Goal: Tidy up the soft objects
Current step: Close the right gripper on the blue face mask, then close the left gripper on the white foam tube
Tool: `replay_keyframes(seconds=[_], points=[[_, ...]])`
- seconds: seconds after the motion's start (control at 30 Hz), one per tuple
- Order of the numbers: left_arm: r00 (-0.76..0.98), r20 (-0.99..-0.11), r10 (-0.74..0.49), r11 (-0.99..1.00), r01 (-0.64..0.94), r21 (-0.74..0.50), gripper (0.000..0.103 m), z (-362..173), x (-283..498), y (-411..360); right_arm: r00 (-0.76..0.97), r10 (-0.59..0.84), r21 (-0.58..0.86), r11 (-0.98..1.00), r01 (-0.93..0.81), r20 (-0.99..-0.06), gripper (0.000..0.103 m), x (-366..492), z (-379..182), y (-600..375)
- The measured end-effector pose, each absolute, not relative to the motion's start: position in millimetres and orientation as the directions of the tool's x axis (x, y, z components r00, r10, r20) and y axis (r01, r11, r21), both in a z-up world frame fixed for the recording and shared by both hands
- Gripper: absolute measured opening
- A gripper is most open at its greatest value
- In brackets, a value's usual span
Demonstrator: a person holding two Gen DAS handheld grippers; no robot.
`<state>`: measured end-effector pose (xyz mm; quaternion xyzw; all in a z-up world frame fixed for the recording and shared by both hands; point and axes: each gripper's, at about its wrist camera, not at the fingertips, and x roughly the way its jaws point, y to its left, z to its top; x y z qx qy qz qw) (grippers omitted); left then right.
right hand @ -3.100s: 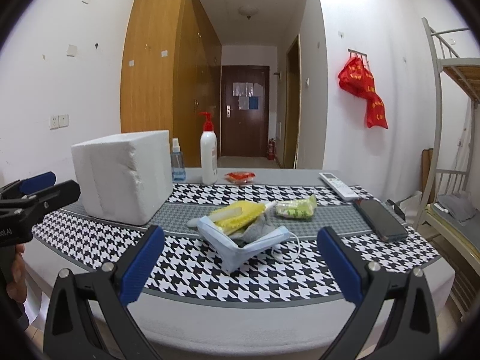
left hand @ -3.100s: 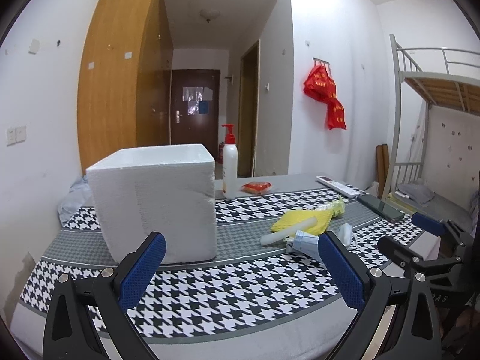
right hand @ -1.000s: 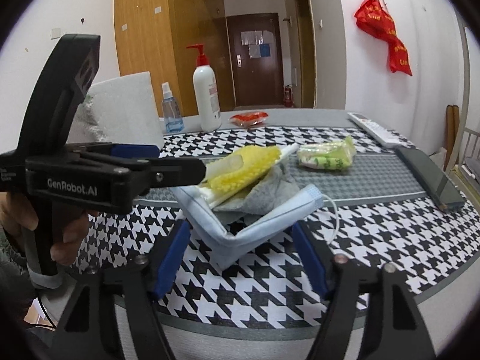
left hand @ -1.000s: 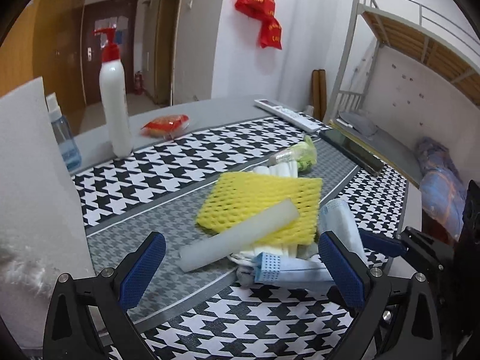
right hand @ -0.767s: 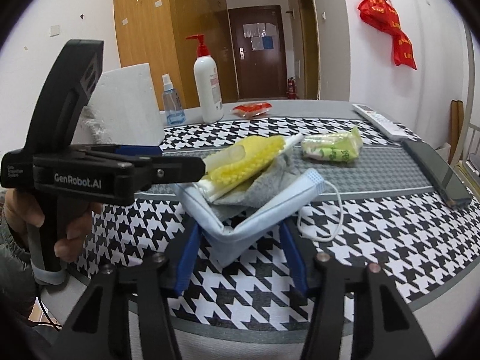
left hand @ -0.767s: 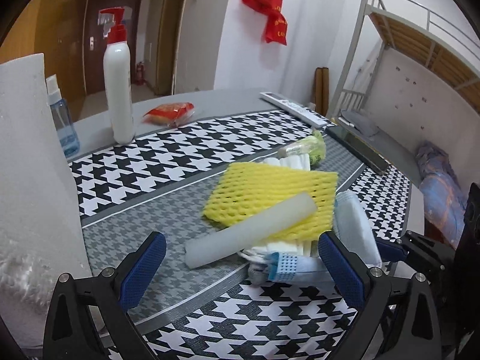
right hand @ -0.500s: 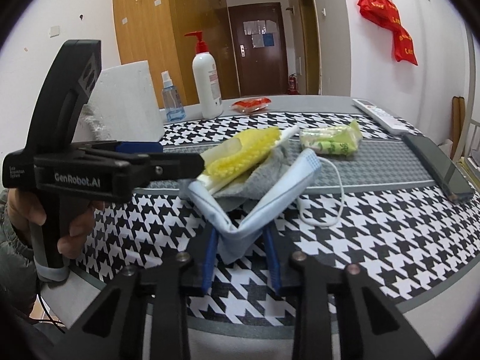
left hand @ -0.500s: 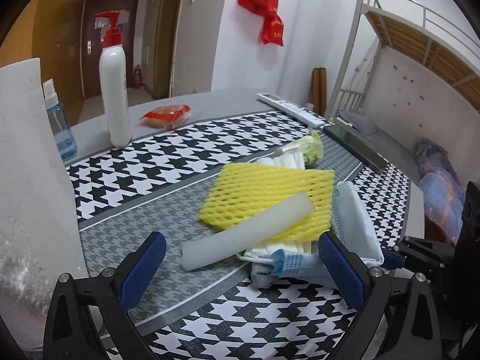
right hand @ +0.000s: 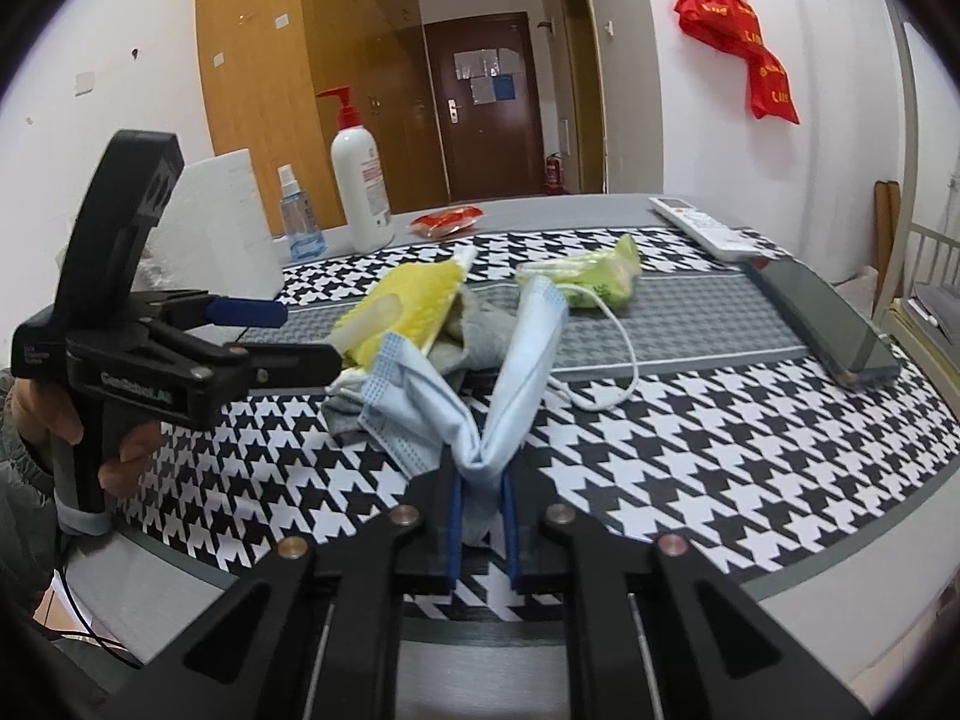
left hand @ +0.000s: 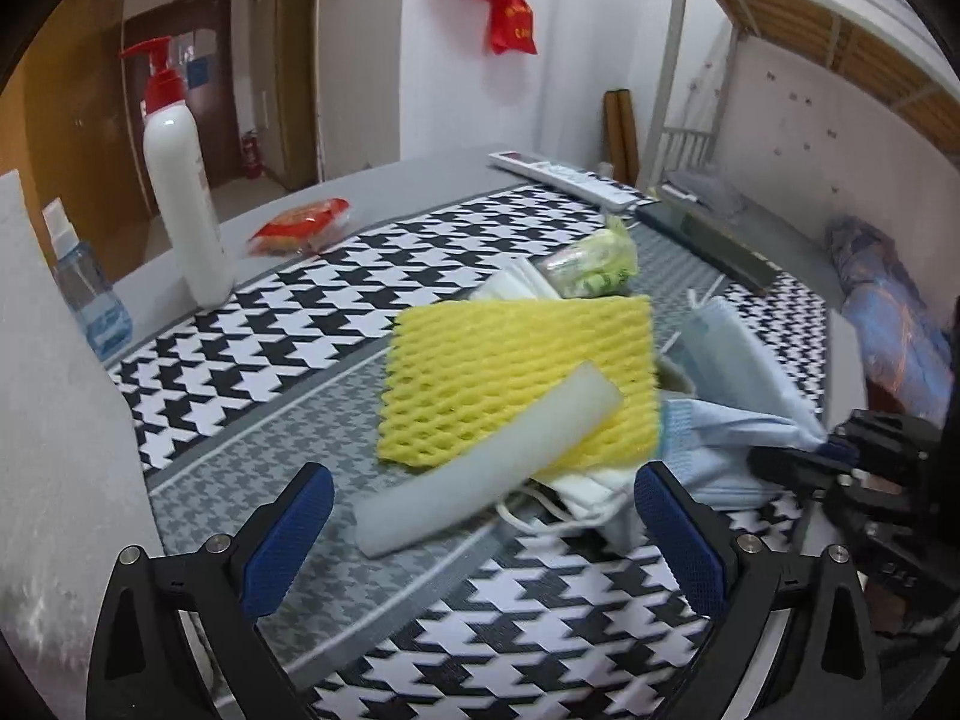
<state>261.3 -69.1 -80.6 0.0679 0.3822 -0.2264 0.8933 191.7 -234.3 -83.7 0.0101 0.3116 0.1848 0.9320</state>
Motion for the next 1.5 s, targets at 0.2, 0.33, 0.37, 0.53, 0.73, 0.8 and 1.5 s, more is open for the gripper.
replay_keyframes(seconds=[0.2, 0.33, 0.37, 0.53, 0.73, 0.8, 1.5], points=[[0.58, -0.74, -0.34, 0.874, 0.485, -0.022, 0.087, -89, 272, -73, 0.736, 0.351, 0.136, 0.931, -0.338, -0.579, 0.014, 192, -85, -236], [0.55, -0.753, -0.362, 0.874, 0.482, -0.069, 0.068, -93, 278, -69, 0.736, 0.353, 0.136, 0.931, -0.339, -0.577, 0.014, 191, -87, -235], [0.551, -0.755, -0.355, 0.877, 0.476, -0.065, 0.065, -93, 278, -69, 0.737, 0.353, 0.137, 0.931, -0.339, -0.577, 0.014, 191, -87, -235], [0.566, -0.762, -0.316, 0.888, 0.459, -0.027, 0.047, -93, 275, -67, 0.736, 0.355, 0.14, 0.93, -0.338, -0.576, 0.014, 192, -87, -237], [0.603, -0.738, -0.302, 0.893, 0.45, 0.001, 0.025, -87, 262, -62, 0.739, 0.34, 0.121, 0.935, -0.334, -0.582, 0.014, 192, -86, -235], [0.617, -0.724, -0.309, 0.894, 0.447, 0.0, 0.022, -85, 260, -60, 0.742, 0.329, 0.106, 0.937, -0.332, -0.584, 0.014, 192, -85, -233], [0.629, -0.708, -0.321, 0.909, 0.415, -0.043, 0.006, -83, 261, -59, 0.737, 0.317, 0.086, 0.939, -0.334, -0.597, 0.014, 195, -84, -232]])
